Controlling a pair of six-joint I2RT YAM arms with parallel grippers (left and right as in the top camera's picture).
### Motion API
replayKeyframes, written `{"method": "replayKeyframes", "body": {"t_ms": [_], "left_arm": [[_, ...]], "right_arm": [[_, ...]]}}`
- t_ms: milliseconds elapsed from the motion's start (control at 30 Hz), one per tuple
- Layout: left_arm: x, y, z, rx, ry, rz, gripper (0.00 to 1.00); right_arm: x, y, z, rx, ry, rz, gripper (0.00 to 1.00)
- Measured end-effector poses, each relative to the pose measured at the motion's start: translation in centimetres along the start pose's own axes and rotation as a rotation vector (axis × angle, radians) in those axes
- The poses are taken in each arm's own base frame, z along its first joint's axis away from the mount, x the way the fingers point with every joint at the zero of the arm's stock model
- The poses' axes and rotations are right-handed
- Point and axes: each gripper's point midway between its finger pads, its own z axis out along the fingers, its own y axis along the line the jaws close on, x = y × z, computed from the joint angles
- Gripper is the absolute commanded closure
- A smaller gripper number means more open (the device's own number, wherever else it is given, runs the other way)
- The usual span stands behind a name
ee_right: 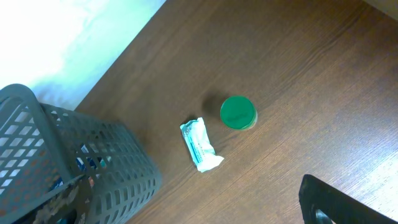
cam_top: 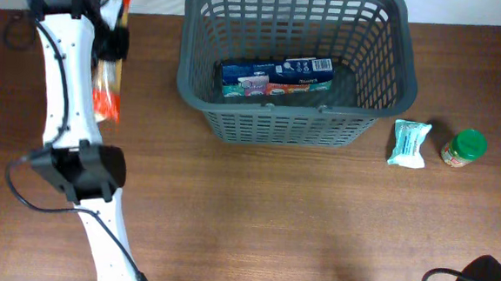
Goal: Pack container
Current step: 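Lift the pasta bag into the basket and release it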
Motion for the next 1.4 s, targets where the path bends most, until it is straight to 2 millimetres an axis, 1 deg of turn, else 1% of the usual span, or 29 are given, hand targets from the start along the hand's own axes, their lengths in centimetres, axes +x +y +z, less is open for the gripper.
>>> {"method": "replayKeyframes", "body": {"t_ms": [100,133,200,233,333,400,467,500,533,567,633,667,700,767,867,933,967,1067,1133,1200,1300,1333,1367,1400], "left_arm": [[-3.2,-2.2,-5.8,-0.012,-0.204,0.106,0.98],[-4.2,-3.3,-8.1,-0.017,-0.281,0.159,0.98],[-5.6,-5.8,-12.3,-0.025,-0.416,0.277,0.98],[-6.0,-7.4,-14.6,-0.029,-0.487,0.356,0.98],[-6.3,-11.8,-19.4,-0.042,-0.634,0.572,0.98],[-6.1,-15.0,-21.6,-0.044,-0.705,0.719,0.98],[-5.6,-18.1,-22.7,-0.039,-0.746,0.863,0.98],[-4.8,-21.0,-23.0,-0.017,-0.765,1.001,0.98],[-4.5,-22.5,-22.7,0.007,-0.767,1.064,0.98],[-4.2,-23.6,-22.3,0.030,-0.766,1.106,0.98],[-3.7,-25.6,-21.0,0.081,-0.750,1.183,0.98],[-3.6,-26.3,-20.3,0.098,-0.737,1.207,0.98],[-3.4,-27.5,-18.5,0.132,-0.701,1.246,0.98],[-3.1,-28.9,-15.7,0.171,-0.640,1.283,0.98],[-2.0,-30.9,-10.3,0.241,-0.515,1.330,0.98],[-0.8,-32.1,-6.3,0.287,-0.409,1.354,0.98],[-0.2,-32.6,-4.6,0.306,-0.363,1.362,0.98],[1.7,-34.2,-0.3,0.349,-0.245,1.346,0.98],[2.8,-35.0,1.4,0.361,-0.187,1.330,0.98],[3.8,-35.7,2.5,0.368,-0.144,1.322,0.98],[4.6,-36.4,3.2,0.356,-0.113,1.324,0.98],[4.7,-36.6,3.3,0.353,-0.111,1.326,0.95],[4.7,-36.8,3.4,0.349,-0.114,1.327,0.84],[4.7,-36.9,3.5,0.345,-0.117,1.326,0.66]], "right_arm": [[0.0,0.0,0.0,0.000,0.000,0.000,0.01],[0.0,0.0,0.0,0.000,0.000,0.000,0.01],[0.0,0.0,0.0,0.000,0.000,0.000,0.01],[0.0,0.0,0.0,0.000,0.000,0.000,0.01],[0.0,0.0,0.0,0.000,0.000,0.000,0.01],[0.0,0.0,0.0,0.000,0.000,0.000,0.01],[0.0,0.0,0.0,0.000,0.000,0.000,0.01],[0.0,0.0,0.0,0.000,0.000,0.000,0.01],[0.0,0.0,0.0,0.000,0.000,0.000,0.01],[0.0,0.0,0.0,0.000,0.000,0.000,0.01],[0.0,0.0,0.0,0.000,0.000,0.000,0.01],[0.0,0.0,0.0,0.000,0.000,0.000,0.01],[0.0,0.0,0.0,0.000,0.000,0.000,0.01],[0.0,0.0,0.0,0.000,0.000,0.000,0.01],[0.0,0.0,0.0,0.000,0.000,0.001,0.01],[0.0,0.0,0.0,0.000,0.000,0.000,0.01],[0.0,0.0,0.0,0.000,0.000,0.001,0.01],[0.0,0.0,0.0,0.000,0.000,0.000,0.01],[0.0,0.0,0.0,0.000,0.000,0.000,0.01],[0.0,0.0,0.0,0.000,0.000,0.000,0.01],[0.0,0.0,0.0,0.000,0.000,0.000,0.01],[0.0,0.0,0.0,0.000,0.000,0.000,0.01],[0.0,0.0,0.0,0.000,0.000,0.001,0.01],[0.0,0.0,0.0,0.000,0.000,0.000,0.01]]}}
